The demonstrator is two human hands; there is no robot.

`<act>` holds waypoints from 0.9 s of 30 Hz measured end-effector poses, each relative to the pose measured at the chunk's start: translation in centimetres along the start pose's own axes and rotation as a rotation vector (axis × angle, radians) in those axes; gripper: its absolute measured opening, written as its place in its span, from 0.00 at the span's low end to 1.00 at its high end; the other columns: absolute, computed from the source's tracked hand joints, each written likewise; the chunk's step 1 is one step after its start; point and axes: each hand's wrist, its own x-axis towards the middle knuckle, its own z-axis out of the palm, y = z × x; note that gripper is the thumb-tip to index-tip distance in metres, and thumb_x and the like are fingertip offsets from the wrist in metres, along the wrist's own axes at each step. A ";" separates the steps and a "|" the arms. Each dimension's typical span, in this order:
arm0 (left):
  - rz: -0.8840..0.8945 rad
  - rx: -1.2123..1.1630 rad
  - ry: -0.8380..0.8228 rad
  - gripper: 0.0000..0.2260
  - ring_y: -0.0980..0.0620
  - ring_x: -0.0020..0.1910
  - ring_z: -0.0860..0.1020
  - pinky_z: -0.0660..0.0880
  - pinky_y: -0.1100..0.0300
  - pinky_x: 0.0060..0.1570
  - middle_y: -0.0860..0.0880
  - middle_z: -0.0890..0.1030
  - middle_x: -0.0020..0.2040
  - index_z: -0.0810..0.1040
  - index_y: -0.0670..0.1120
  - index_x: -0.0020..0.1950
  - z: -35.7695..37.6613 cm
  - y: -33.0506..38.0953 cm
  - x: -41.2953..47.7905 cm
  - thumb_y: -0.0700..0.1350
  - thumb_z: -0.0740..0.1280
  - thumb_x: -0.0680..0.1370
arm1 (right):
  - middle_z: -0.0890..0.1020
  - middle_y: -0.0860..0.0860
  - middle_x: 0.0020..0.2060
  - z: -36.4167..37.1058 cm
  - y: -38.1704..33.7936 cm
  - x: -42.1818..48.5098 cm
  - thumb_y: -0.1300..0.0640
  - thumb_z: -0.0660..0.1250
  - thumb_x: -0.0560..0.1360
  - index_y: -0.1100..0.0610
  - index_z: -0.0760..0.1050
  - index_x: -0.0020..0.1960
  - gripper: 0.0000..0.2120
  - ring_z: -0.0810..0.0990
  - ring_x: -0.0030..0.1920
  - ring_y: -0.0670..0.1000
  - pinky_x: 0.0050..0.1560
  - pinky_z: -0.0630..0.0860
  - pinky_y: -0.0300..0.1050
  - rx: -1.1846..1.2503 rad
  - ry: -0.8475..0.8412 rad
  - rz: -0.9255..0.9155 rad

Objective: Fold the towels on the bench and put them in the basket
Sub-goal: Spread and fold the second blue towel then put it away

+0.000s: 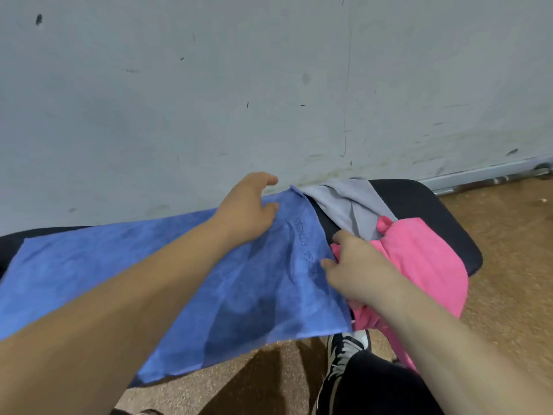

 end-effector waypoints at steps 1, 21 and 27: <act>0.004 0.026 -0.027 0.22 0.48 0.72 0.72 0.60 0.69 0.66 0.46 0.74 0.72 0.73 0.44 0.73 0.0 -0.7 -1.0 0.42 0.70 0.79 | 0.80 0.51 0.54 -0.1 -0.3 -0.4 0.47 0.66 0.79 0.54 0.70 0.59 0.14 0.80 0.51 0.56 0.51 0.78 0.50 -0.098 -0.008 -0.011; -0.607 0.154 0.190 0.13 0.45 0.55 0.80 0.74 0.56 0.53 0.46 0.80 0.59 0.80 0.45 0.64 -11.7 -21.9 -24.6 0.42 0.69 0.79 | 0.76 0.53 0.69 13.0 -21.6 -3.2 0.46 0.66 0.81 0.54 0.72 0.73 0.23 0.77 0.66 0.54 0.67 0.72 0.49 -0.155 -0.196 -0.751; -0.897 0.115 0.367 0.23 0.36 0.59 0.76 0.75 0.47 0.58 0.38 0.73 0.62 0.73 0.40 0.68 -13.6 -26.6 -29.6 0.49 0.72 0.77 | 0.75 0.53 0.67 18.5 -24.6 -3.7 0.36 0.59 0.76 0.50 0.72 0.72 0.30 0.72 0.70 0.58 0.69 0.71 0.57 -0.292 -0.161 -0.775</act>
